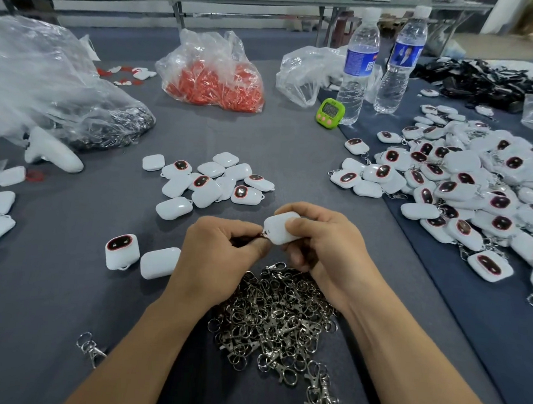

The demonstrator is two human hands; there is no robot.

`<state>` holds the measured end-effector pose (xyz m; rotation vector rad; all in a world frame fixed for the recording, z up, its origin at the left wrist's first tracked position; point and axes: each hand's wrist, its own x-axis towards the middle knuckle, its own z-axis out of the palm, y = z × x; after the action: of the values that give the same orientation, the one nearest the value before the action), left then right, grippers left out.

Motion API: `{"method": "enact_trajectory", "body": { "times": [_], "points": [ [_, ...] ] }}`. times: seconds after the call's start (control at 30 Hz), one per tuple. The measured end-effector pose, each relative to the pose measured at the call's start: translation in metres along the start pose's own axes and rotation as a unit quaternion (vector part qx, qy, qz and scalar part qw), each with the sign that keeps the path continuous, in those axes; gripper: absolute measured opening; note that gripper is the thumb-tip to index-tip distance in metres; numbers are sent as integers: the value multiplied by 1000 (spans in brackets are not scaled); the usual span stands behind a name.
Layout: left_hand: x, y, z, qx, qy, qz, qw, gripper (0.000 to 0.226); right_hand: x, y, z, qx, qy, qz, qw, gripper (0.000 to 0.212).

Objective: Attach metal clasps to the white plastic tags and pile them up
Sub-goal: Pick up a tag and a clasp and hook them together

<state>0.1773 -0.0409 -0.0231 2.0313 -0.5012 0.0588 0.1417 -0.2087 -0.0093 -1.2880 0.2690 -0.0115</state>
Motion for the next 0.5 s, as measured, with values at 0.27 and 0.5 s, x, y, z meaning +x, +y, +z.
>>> {"method": "enact_trajectory", "body": {
  "times": [0.27,0.5],
  "points": [
    [4,8,2,-128,-34,-85,988,20,1,-1,-3,62,-10,24,998,28],
    [-4,6,1,177,29,90,980,21,0,4,2,18,20,-3,1000,22]
  ]
}}
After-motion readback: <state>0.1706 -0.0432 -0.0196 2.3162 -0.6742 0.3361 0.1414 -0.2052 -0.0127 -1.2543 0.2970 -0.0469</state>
